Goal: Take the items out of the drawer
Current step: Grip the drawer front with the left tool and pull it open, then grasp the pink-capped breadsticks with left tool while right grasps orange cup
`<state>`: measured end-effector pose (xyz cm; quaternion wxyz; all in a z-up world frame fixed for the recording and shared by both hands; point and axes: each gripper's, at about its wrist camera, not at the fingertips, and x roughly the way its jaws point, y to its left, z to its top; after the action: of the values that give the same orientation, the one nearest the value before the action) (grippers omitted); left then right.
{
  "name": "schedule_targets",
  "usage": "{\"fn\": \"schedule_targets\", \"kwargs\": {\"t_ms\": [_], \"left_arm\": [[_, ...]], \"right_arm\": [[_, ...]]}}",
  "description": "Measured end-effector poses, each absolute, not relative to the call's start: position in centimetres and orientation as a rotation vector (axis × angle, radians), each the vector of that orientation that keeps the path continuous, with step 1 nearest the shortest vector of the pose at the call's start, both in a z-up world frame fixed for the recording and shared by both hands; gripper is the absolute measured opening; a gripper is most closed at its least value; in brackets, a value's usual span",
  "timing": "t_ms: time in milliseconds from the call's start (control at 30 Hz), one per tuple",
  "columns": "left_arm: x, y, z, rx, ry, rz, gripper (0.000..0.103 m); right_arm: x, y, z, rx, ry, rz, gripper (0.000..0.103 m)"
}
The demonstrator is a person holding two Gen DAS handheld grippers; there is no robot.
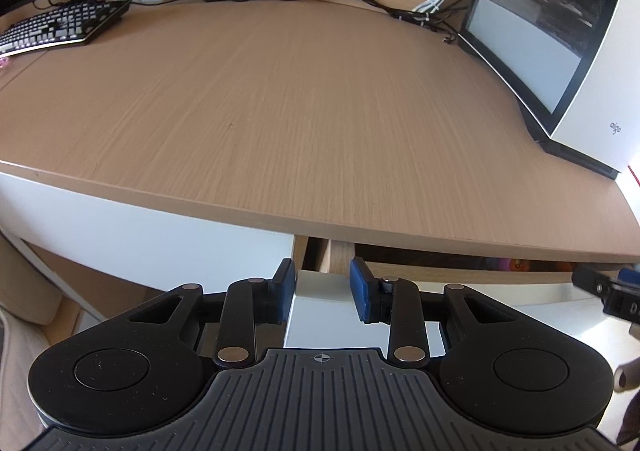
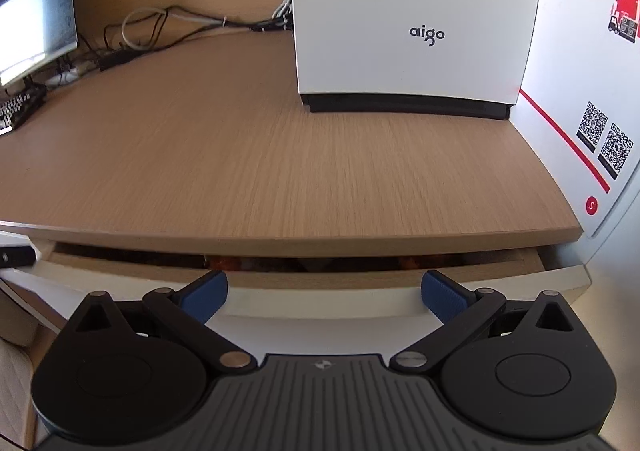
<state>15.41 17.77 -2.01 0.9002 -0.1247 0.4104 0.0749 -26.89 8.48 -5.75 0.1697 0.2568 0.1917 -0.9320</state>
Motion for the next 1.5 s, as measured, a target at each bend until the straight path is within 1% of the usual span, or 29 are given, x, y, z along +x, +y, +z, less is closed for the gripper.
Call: {"fn": "schedule_targets", "kwargs": {"t_ms": [200,233,267,300,433,667,900,1100,1233,1300,1400,1500], "left_arm": [[15.3,17.6,-1.9,-0.252,0.856,0.155,0.033],[15.3,17.4,-1.8,-0.233,0.862,0.161,0.028],[15.4,17.2,-1.6,-0.204,0.860,0.173,0.021],[15.4,16.9,-1.3,-0.184,0.849,0.176,0.020],[15.8,16.2,-0.5,-0.211,0.830,0.127,0.021],[16.3,12.7,-1.4,-0.139,0.913,0.007,0.022],[14.3,9.9,-2.6,-0.098,0.986,-0.123,0.023],[12.2,9.1,-2.7,-0.082,1.029,-0.170,0.022],[12.5,9.0,-2.7,-0.014,1.100,-0.258,0.022],[12.9,8.9,-2.5,0.047,1.099,-0.307,0.024],[14.5,8.7,-2.8,0.163,1.089,-0.367,0.024],[16.9,8.1,-3.9,0.225,1.147,-0.427,0.024]], "right_arm": [[-28.0,8.0,-6.4,0.708,0.609,-2.693,0.103],[-28.1,8.0,-6.4,0.711,0.612,-2.700,0.103],[-28.3,8.0,-6.4,0.724,0.613,-2.699,0.103],[-28.5,7.9,-6.2,0.750,0.618,-2.692,0.103],[-29.1,8.0,-5.8,0.838,0.616,-2.658,0.103],[-27.1,9.3,-6.2,0.855,0.610,-2.646,0.103],[-24.2,11.1,-6.1,0.912,0.600,-2.622,0.103],[-21.6,12.5,-6.1,0.975,0.596,-2.604,0.103],[-19.9,13.4,-6.1,1.019,0.590,-2.587,0.103],[-19.1,13.9,-6.0,1.052,0.579,-2.571,0.103],[-18.4,14.5,-5.7,1.104,0.569,-2.531,0.103],[-17.6,15.1,-5.8,1.110,0.574,-2.515,0.103]]}}
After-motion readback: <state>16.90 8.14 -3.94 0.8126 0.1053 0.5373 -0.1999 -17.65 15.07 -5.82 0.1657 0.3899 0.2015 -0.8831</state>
